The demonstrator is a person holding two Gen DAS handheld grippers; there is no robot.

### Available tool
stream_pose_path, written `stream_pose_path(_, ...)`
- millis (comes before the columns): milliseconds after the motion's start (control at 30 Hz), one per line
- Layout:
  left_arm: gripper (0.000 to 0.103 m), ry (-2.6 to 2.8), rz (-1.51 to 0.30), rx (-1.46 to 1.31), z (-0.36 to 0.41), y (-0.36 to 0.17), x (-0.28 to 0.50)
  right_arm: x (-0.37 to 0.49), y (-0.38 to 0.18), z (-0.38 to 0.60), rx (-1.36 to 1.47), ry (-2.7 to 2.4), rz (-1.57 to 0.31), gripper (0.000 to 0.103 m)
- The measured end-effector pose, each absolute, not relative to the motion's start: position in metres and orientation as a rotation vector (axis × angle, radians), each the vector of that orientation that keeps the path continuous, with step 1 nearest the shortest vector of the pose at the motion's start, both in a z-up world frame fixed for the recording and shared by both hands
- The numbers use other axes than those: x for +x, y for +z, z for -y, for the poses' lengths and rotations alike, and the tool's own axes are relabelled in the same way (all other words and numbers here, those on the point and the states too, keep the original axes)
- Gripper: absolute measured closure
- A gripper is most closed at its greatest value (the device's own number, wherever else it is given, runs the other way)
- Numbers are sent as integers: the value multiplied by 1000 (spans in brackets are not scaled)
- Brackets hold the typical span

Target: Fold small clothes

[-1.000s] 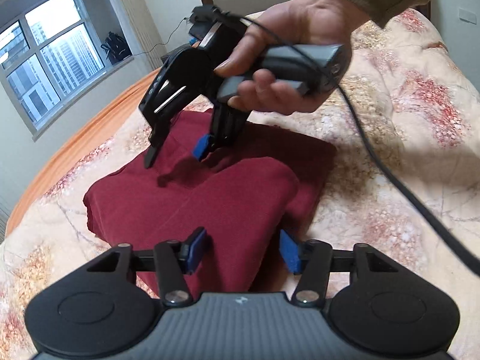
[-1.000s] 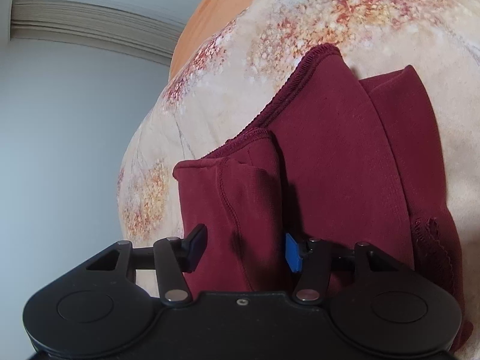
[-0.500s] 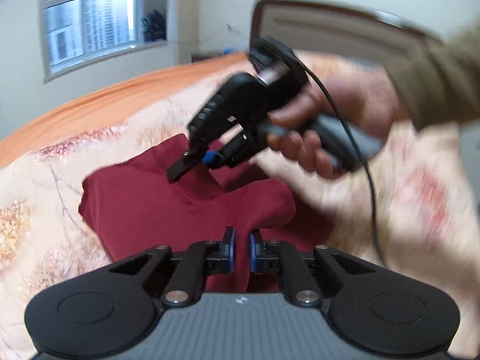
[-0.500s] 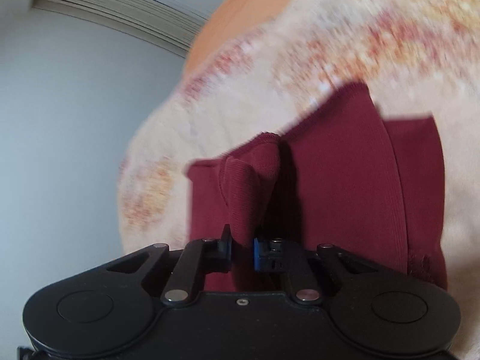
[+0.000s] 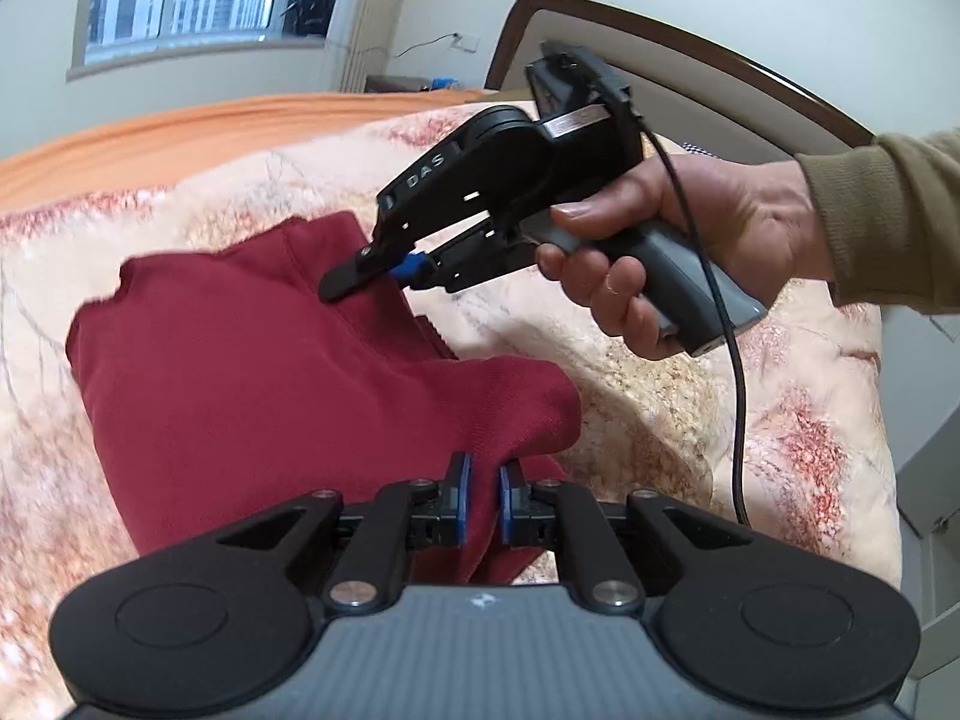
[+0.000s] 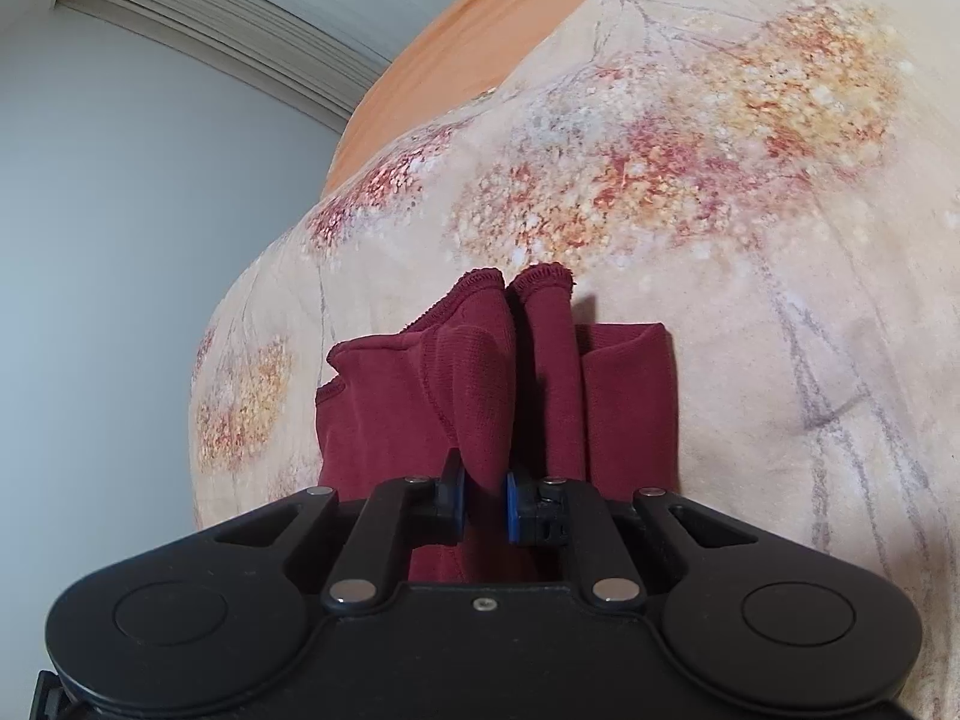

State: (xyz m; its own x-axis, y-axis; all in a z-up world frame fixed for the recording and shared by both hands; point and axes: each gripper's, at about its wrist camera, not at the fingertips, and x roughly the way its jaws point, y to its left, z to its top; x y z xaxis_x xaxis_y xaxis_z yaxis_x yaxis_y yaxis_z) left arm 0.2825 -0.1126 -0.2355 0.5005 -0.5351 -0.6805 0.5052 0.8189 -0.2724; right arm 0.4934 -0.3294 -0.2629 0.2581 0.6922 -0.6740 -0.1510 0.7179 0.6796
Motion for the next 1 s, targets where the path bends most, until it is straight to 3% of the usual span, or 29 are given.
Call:
stream_pose_path(733, 93, -592, -842, -94, 115, -231, 282, 499, -252, 337, 568, 683, -1143, 90)
stream_pose_path(1000, 93, -586, -938, -42, 129, -262, 287, 492, -272, 339, 514, 610, -1182, 88)
